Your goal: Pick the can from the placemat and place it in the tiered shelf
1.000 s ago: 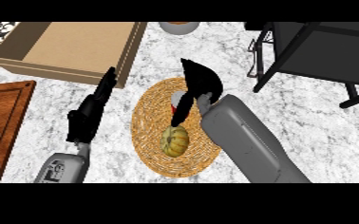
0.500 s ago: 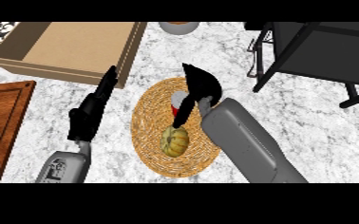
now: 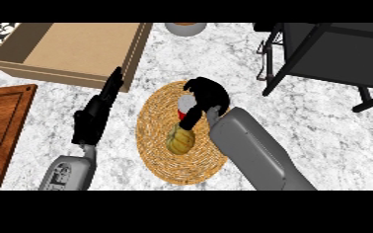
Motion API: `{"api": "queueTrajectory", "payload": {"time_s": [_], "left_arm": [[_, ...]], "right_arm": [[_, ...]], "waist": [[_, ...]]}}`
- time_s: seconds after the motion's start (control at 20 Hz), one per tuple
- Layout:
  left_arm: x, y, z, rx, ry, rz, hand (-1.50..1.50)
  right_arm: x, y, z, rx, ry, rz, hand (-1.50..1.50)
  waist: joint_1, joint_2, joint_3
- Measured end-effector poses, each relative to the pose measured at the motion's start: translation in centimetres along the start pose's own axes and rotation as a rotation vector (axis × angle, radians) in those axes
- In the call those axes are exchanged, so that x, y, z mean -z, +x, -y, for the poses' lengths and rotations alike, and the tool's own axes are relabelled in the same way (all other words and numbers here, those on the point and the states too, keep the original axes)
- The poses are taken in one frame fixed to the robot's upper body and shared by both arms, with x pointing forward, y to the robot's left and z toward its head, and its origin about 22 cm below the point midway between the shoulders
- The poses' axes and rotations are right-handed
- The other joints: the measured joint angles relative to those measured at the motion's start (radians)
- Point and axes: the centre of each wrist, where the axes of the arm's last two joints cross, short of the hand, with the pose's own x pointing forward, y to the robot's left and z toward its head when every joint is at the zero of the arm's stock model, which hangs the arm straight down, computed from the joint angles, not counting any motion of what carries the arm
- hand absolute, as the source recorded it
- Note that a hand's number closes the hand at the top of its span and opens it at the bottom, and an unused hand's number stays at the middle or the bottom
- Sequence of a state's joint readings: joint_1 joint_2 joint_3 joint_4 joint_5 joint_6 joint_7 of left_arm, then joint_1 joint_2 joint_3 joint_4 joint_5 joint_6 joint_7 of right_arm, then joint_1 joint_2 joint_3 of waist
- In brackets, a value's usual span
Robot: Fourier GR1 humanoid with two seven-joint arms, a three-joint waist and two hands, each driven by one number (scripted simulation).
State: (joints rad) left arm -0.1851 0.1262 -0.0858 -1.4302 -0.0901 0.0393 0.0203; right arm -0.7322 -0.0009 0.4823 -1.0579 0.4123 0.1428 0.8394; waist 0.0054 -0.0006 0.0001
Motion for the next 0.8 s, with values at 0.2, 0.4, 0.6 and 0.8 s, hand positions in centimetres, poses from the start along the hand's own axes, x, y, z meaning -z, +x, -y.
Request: {"api": "queueTrajectory", "payload": {"time_s": [0.2, 0.4, 0.6, 0.8], "left_arm": [[0.1, -0.1, 0.0, 0.002, -0.001, -0.002, 0.0], [0.2, 0.6, -0.1, -0.003, -0.003, -0.003, 0.0], [-0.1, 0.1, -0.8, -0.004, 0.008, -0.009, 0.0], [-0.1, -0.2, -0.6, 0.003, 0.018, -0.015, 0.0]], "right_arm": [[0.0, 0.2, -0.5, -0.053, -0.003, 0.028, 1.5], [0.1, 0.0, -1.1, -0.079, -0.036, 0.054, 1.5], [-1.1, -0.7, -2.3, -0.067, -0.138, 0.005, 1.5], [-2.9, -1.6, -3.9, -0.041, -0.267, -0.063, 1.5]], "waist": [[0.001, 0.0, 0.0], [0.001, -0.002, 0.0], [-0.009, -0.006, 0.0], [-0.019, -0.009, 0.0]]}}
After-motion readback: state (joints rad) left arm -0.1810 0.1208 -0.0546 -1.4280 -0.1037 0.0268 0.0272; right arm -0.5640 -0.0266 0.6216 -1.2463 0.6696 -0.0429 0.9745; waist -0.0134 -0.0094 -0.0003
